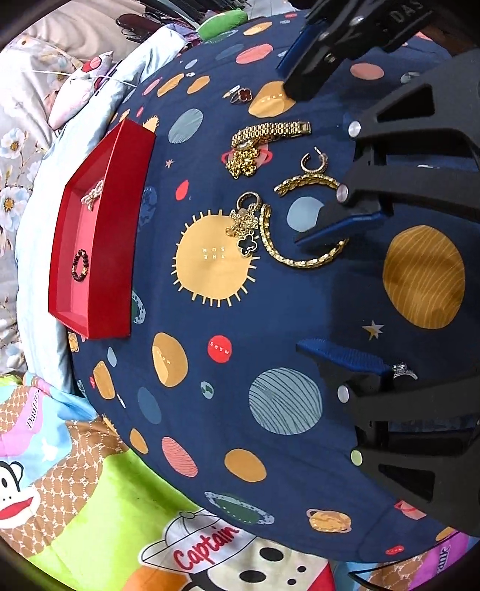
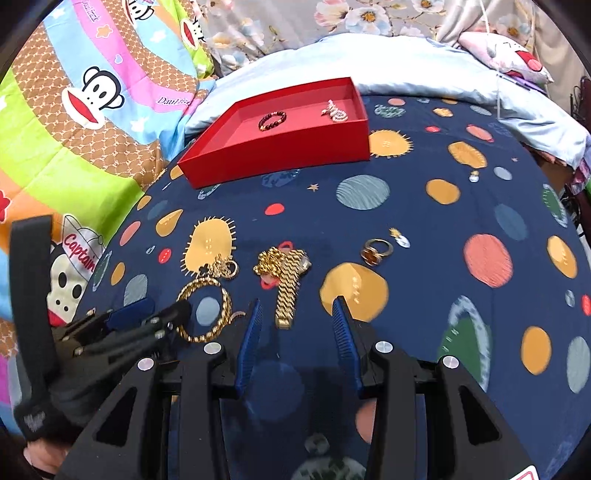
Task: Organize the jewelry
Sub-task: 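Move both open tools back over the remaining jewelry, then grasp the gold cuff bangle with the left tool while the right grasps the gold watch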
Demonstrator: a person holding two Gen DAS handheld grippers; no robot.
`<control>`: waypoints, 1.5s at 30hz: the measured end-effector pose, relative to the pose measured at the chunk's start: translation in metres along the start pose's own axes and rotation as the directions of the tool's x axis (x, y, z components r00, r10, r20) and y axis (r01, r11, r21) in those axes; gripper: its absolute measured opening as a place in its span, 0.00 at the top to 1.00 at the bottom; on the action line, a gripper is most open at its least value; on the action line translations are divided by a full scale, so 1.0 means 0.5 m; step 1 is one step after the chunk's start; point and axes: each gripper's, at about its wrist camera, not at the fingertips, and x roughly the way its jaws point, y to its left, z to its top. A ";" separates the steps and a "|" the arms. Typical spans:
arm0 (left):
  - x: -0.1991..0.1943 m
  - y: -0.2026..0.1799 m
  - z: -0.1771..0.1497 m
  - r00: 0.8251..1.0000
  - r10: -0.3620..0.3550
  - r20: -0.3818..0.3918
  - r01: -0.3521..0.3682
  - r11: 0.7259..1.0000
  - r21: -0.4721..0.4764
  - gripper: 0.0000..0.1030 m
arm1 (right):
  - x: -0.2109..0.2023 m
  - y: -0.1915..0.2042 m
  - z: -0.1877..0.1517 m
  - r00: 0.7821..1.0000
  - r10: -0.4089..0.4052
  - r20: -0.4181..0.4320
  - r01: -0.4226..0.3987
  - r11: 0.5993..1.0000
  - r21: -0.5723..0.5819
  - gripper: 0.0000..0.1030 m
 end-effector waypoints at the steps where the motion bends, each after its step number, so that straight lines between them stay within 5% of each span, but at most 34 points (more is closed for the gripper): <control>1: 0.000 -0.001 0.002 1.000 0.000 0.002 0.000 1.000 0.005 0.59 | 0.007 0.003 0.003 1.000 0.002 -0.005 -0.002 1.000 0.000 0.62; 5: 0.001 0.000 0.007 1.000 -0.014 0.006 0.014 1.000 0.014 0.83 | 0.043 0.015 0.016 1.000 -0.011 -0.027 0.010 1.000 -0.012 0.62; 9: 0.003 0.001 0.011 0.999 -0.043 -0.004 0.043 0.999 0.016 0.96 | 0.063 0.019 0.024 0.999 -0.026 -0.030 0.025 0.999 -0.021 0.64; 18: 0.002 0.001 0.014 0.997 -0.072 -0.026 0.072 0.997 0.002 0.97 | 0.090 0.023 0.042 0.998 -0.061 -0.021 0.060 0.997 -0.052 0.79; 28: -0.003 -0.003 0.013 0.997 -0.075 -0.037 0.075 0.997 -0.001 0.97 | 0.065 0.014 0.029 0.999 -0.045 0.001 0.045 0.998 -0.041 0.79; 30: -0.008 -0.007 0.014 0.997 -0.065 -0.036 0.065 0.998 0.006 0.97 | 0.054 0.012 0.028 0.999 -0.033 0.008 0.033 0.999 -0.032 0.90; 45: -0.110 -0.050 0.041 0.992 0.041 0.120 -0.054 0.993 0.105 0.97 | -0.051 -0.007 0.018 0.996 0.003 0.093 -0.003 1.000 -0.003 0.90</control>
